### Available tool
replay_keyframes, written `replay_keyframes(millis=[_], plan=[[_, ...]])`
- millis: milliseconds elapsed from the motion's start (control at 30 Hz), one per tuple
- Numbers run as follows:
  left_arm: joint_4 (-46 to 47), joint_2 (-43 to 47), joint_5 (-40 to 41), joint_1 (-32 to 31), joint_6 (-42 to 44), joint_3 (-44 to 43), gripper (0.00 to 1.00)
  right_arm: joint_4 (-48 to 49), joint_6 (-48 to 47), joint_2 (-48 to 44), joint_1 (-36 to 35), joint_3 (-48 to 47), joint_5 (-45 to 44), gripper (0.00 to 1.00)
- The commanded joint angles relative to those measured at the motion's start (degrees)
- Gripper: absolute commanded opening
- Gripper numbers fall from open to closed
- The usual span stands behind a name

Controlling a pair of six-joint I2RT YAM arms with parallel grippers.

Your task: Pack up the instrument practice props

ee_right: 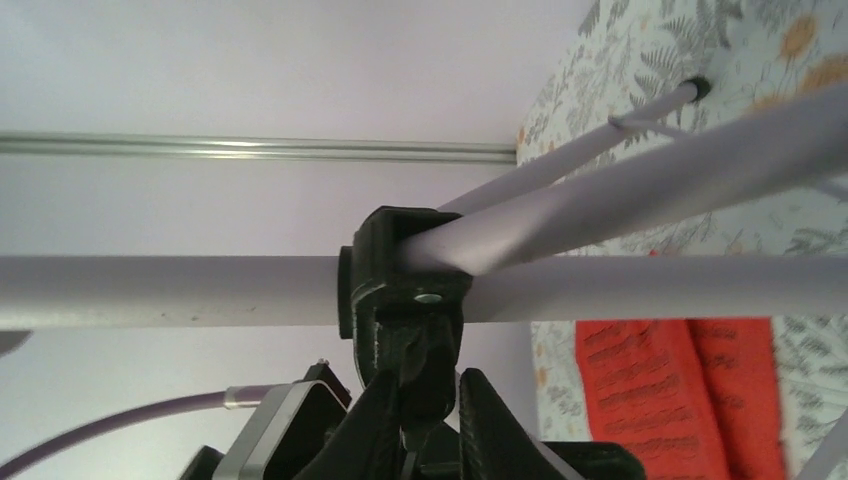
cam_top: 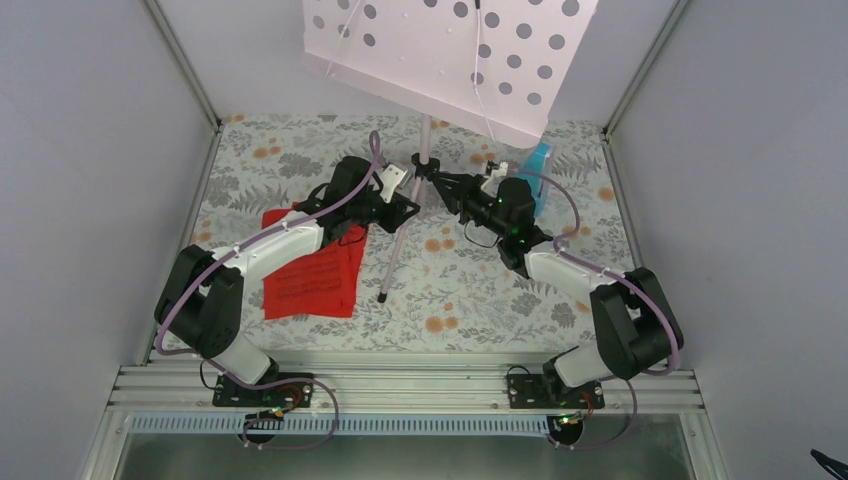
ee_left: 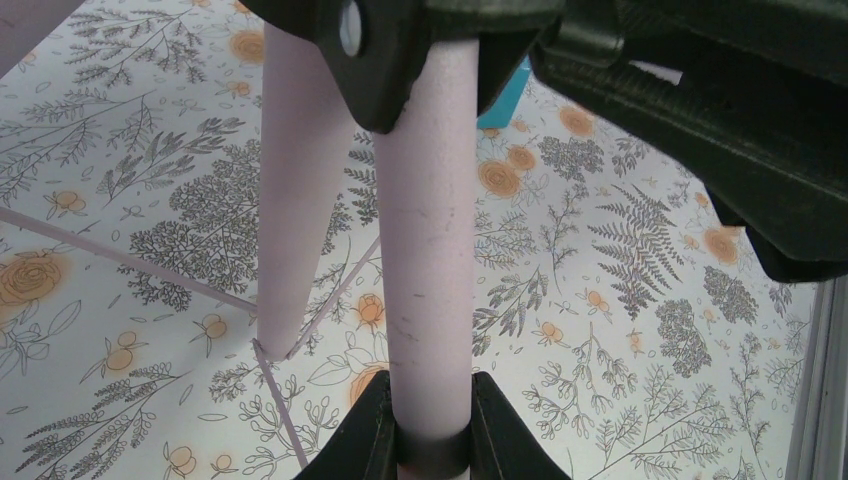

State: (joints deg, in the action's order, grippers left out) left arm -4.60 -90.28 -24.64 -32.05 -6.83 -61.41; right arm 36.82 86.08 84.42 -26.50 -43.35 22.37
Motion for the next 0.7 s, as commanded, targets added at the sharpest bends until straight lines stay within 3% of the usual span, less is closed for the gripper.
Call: replay_keyframes(millis=[0, 133, 433, 667], plan=[[0.4, 1.5, 2.0, 0.1, 4.3, -1.1, 0.02, -2.7, -11.1, -2.5, 0.4, -1.0, -4.5, 0.13], [0.3, 1.5, 1.9, 0.0, 4.3, -1.2, 0.02, -2.8, -26.8, -3.7, 0.3, -1.8, -5.7, 0.07], [0.2, 1.5, 1.4, 0.1, 4.3, -1.3, 0.02, -13.0, -71.6, -7.3, -4.6, -3.5, -9.0, 0.08], [0.1, 1.5, 1.3, 0.1, 4.2, -1.4, 0.02, -19.5, -104.5, -7.8, -12.2, -4.8, -24.8, 0.1]])
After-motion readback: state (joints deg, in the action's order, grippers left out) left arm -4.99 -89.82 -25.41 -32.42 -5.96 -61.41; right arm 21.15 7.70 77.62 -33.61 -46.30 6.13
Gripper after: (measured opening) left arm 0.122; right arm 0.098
